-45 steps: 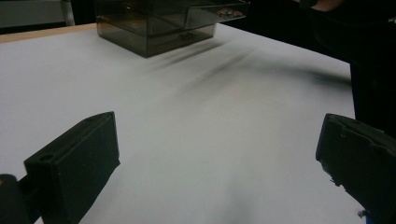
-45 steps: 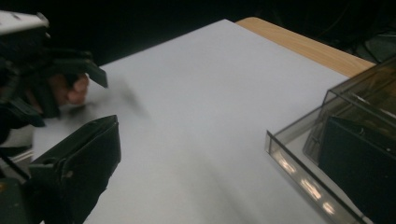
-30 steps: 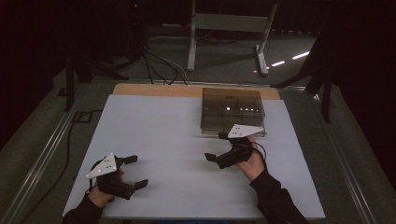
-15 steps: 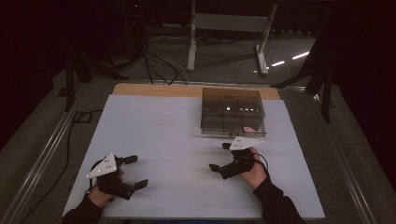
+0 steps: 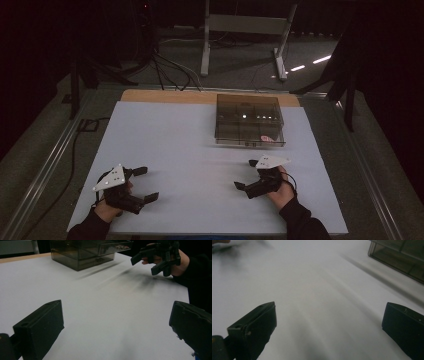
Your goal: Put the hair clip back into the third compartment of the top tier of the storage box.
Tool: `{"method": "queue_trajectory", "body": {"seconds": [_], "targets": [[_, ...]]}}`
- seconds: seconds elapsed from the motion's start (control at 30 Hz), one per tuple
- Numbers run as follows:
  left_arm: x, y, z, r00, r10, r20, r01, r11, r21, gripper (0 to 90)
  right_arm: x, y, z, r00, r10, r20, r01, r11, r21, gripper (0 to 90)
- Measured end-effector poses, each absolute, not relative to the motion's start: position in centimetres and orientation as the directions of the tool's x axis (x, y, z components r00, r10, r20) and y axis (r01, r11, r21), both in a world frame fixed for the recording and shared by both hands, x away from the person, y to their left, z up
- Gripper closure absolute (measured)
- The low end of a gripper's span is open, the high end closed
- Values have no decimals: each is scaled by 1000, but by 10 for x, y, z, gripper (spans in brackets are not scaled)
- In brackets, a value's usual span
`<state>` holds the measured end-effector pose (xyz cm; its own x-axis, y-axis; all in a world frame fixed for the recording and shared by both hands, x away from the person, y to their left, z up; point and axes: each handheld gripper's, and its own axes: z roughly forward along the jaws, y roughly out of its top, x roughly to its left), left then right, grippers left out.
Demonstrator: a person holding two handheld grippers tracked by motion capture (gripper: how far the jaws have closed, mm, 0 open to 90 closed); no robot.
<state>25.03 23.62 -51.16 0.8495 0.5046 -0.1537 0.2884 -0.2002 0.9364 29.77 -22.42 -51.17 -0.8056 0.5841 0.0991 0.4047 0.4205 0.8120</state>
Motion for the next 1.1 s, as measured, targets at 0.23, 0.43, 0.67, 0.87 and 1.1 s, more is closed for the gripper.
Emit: {"method": "queue_trajectory", "body": {"seconds": [0.23,0.43,0.67,0.87,1.1], "targets": [[251,237,-512,847,508,-158,292,-195,936,5,291,-243,-511,-776,623,96,415,391,821,0],[250,237,-512,847,509,-157,291,-197,936,5,286,-259,-511,-747,656,109,439,363,822,0],[250,237,-512,846,509,-158,293,-197,936,5,276,-277,-512,-732,671,120,447,339,828,0],[251,236,-512,847,508,-154,292,-202,935,5,271,-288,-515,-726,674,137,464,333,821,0],[251,235,-512,849,506,-154,291,-205,934,4,272,-289,-515,-727,673,138,464,332,821,0]]}}
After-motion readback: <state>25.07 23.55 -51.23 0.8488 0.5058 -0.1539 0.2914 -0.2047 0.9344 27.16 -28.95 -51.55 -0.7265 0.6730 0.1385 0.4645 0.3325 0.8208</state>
